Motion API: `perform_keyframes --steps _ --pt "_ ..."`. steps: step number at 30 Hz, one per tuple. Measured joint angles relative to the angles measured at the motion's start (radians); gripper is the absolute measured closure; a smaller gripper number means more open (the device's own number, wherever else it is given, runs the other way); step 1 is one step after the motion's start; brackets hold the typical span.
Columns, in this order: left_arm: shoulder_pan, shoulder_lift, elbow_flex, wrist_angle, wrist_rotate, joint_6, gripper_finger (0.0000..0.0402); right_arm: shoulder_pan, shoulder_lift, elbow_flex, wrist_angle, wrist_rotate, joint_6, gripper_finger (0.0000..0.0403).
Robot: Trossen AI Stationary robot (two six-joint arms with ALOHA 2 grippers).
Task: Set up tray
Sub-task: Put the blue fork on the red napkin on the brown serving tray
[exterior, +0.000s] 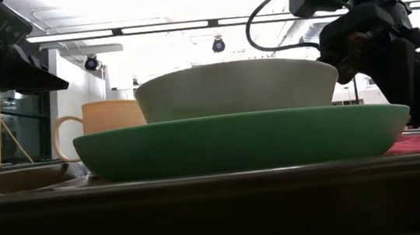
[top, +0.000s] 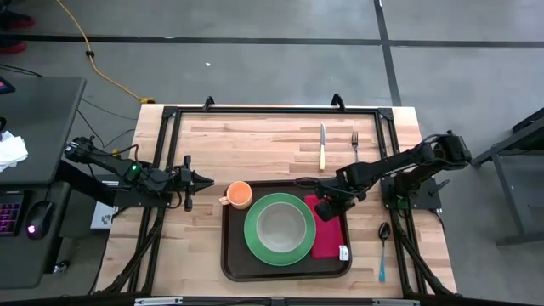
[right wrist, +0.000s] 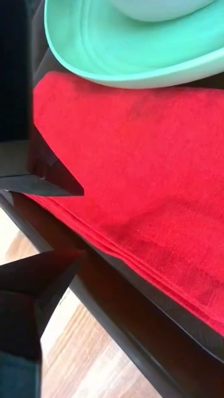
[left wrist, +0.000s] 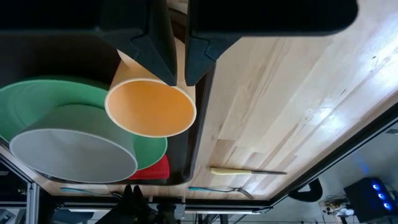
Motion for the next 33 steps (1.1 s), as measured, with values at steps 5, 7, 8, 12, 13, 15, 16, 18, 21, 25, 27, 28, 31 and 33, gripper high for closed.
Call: perform_keyframes --steps 5,7,8,12,13,15,16,18,21,25,27,28,31,33 --pt "0.0 0.0 0.0 0.0 0.0 0.0 0.0339 0.0 0.0 0.001 -0.001 -0.009 0.01 0.0278" --pt "0.0 0.0 0.0 0.0 0.0 0.0 0.0339 0.0 -0.001 0.001 -0.001 -0.013 0.011 0.0278" --pt "0.0 0.0 0.0 0.0 0.0 0.0 0.0339 0.0 -0.003 0.001 -0.001 -0.018 0.011 0.0278" --pt "0.0 0.0 0.0 0.0 0.0 0.0 0.0339 0.0 -0.025 0.001 -0.009 -0.044 0.011 0.0278" --pt "0.0 0.0 0.0 0.0 0.0 0.0 0.0339 0.0 -0.033 0.001 -0.014 -0.046 0.01 0.0278" --pt "0.0 0.0 0.0 0.0 0.0 0.0 0.0339 0.0 -0.056 0.001 -0.032 -0.044 0.015 0.0279" --pt "0.0 0.0 0.0 0.0 0.0 0.0 0.0339 0.0 -0.069 0.001 -0.044 -0.039 0.02 0.0279" --pt "0.0 0.0 0.0 0.0 0.0 0.0 0.0339 0.0 -0.094 0.001 -0.067 -0.021 0.042 0.0279" --pt "0.0 0.0 0.0 0.0 0.0 0.0 0.0339 -0.001 -0.132 0.001 -0.102 0.021 0.072 0.0279" --pt "0.0 0.0 0.0 0.0 0.0 0.0 0.0339 -0.001 -0.17 0.001 -0.135 0.075 0.114 0.0279" --pt "0.0 0.0 0.0 0.0 0.001 0.0 0.0339 -0.002 -0.181 0.001 -0.141 0.101 0.117 0.0279" --pt "0.0 0.0 0.0 -0.001 0.003 0.0 0.0339 -0.005 -0.186 0.001 -0.141 0.114 0.12 0.0279" --pt "0.0 0.0 0.0 -0.001 0.025 -0.001 0.0339 -0.022 -0.191 0.001 -0.143 0.14 0.148 0.0279" --pt "0.0 0.0 0.0 -0.002 0.039 -0.001 0.0339 -0.041 -0.192 0.001 -0.144 0.152 0.148 0.0279"
